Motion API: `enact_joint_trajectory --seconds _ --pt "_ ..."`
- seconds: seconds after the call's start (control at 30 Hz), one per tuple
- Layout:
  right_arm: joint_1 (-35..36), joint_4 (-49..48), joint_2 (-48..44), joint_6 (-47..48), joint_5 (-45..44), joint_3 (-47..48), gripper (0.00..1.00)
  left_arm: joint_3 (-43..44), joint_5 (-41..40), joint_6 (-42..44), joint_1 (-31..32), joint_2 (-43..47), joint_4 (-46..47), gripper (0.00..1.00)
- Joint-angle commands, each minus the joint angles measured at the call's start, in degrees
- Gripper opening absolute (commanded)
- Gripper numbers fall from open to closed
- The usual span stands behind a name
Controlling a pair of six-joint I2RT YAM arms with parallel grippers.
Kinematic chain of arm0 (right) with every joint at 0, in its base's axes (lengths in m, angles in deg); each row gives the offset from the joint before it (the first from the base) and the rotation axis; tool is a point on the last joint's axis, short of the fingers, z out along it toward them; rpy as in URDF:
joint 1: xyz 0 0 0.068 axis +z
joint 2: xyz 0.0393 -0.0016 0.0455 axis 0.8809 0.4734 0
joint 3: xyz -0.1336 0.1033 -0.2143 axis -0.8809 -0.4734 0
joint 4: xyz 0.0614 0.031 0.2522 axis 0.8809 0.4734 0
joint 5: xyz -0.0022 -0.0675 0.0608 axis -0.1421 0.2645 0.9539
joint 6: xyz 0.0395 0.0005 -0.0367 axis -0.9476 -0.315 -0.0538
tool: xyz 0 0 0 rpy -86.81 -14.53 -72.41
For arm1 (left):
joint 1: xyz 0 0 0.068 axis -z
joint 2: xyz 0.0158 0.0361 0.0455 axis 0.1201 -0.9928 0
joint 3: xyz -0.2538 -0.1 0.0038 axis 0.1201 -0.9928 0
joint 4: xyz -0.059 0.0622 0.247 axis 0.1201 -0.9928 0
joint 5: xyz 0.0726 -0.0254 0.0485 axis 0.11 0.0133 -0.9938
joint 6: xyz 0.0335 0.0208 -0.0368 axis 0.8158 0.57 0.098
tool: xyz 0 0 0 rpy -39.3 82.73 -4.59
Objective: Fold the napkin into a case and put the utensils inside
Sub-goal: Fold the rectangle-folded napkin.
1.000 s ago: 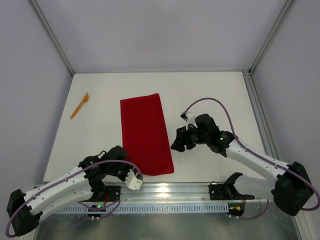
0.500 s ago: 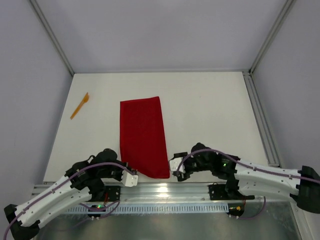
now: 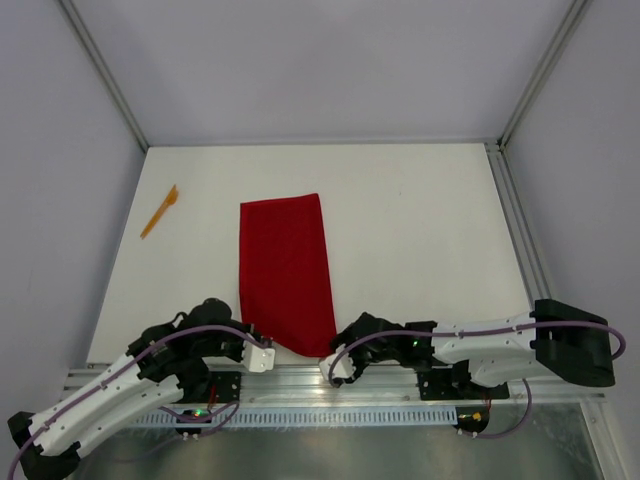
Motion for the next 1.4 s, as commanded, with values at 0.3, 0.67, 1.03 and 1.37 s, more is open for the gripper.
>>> enact_joint_trajectory --seconds 0.3,0.67,1.03,1.37 --pt "2.3 -2.2 4.7 1.3 3.5 1.3 0.31 0.0 -1.4 -2.1 0.1 0.2 0.3 0.00" --pt "2.3 2.9 -0.3 -11.5 1.6 5.5 0.03 6.3 2.1 -5.4 0.1 -1.8 -7.1 0.00" --pt "5.4 22.6 -12.4 -23.6 6.4 14.3 0.03 19.8 10.2 -0.9 0.1 -3.9 -25.6 0.00" --pt "-0.1 24.5 -13.9 -30.6 5.0 22.9 0.03 24.0 -3.9 -18.0 -0.2 -6.0 -14.0 0.00"
